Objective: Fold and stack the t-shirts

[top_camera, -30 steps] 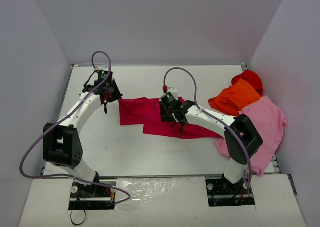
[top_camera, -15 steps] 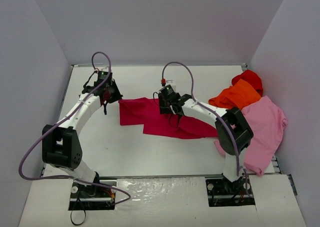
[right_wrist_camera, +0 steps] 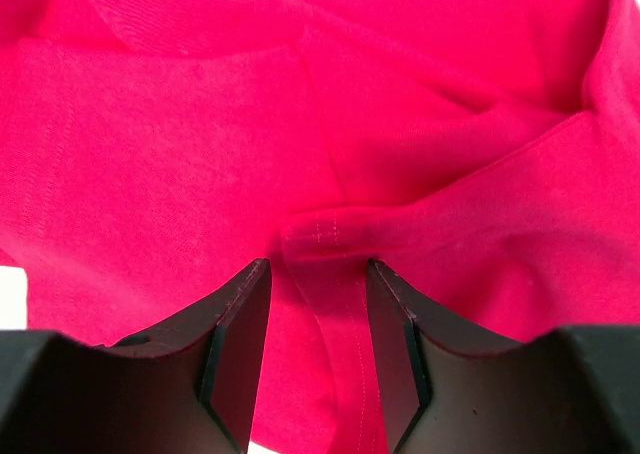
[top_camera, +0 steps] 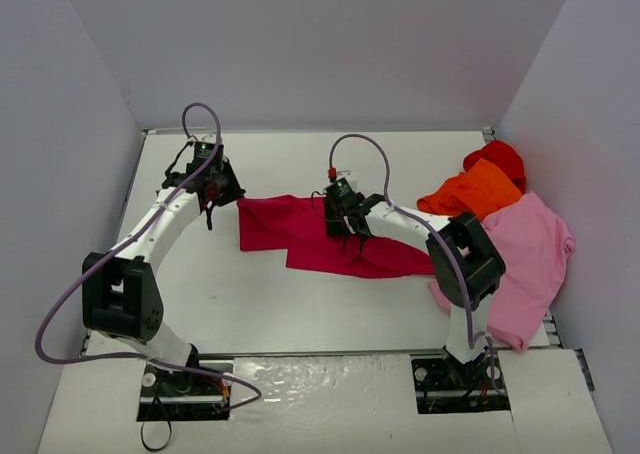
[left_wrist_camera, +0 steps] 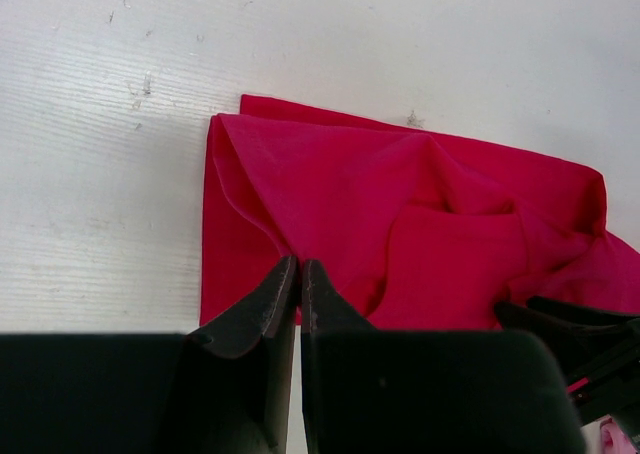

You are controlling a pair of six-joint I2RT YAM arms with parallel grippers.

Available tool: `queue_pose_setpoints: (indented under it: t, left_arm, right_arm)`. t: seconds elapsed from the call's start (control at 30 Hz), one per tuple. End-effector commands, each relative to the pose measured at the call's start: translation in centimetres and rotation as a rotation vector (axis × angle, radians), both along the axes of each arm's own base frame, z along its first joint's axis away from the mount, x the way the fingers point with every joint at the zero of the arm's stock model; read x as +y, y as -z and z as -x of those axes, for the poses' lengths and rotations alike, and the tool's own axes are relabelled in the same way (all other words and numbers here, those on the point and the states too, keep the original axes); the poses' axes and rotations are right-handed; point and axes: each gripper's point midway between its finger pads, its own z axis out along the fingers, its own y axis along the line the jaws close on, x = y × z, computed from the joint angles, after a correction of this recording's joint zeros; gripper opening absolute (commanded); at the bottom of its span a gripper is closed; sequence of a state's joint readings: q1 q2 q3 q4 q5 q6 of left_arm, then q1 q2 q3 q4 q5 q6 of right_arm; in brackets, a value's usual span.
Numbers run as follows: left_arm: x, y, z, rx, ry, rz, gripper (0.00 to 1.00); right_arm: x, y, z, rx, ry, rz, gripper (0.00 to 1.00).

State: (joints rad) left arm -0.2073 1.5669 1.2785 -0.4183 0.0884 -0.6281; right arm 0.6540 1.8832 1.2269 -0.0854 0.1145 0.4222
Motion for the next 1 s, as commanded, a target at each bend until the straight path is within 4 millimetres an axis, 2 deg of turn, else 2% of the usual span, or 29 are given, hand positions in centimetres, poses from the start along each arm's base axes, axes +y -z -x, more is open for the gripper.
queue_pose_setpoints:
  t: [0.0, 0.13, 0.43, 0.53, 0.67, 0.97]
  left_arm:
    - [0.2, -3.2, -0.6, -0.099, 0.003, 0.02, 0.0]
    - [0.1, -3.1, -0.6, -0.097, 0.004, 0.019, 0.0]
    - [0.0, -2.8, -0.7, -0.093, 0.009, 0.022, 0.0]
    - [0.0, -2.9, -0.6, -0.094, 0.011, 0.023, 0.0]
    - [0.0, -3.0, -0.6, -0.097, 0.012, 0.024, 0.0]
    - [-0.1, -4.5, -0.4, -0.12, 0.015, 0.034, 0.0]
  right_arm:
    - [0.5, -0.6, -0.4, -0.024, 0.012, -0.033, 0.4]
    - [0.0, 0.1, -0.3, -0.015, 0.024, -0.016, 0.37]
    - [-0.6, 1.0, -0.2, -0.011, 0.036, 0.019, 0.17]
    - [-0.8, 0.8, -0.2, -0.018, 0.039, 0.023, 0.02]
    - [-0.9, -0.4, -0.4, -0.044, 0.044, 0.013, 0.0]
    - [-1.8, -6.3, -1.7, -0.163, 0.05, -0.019, 0.0]
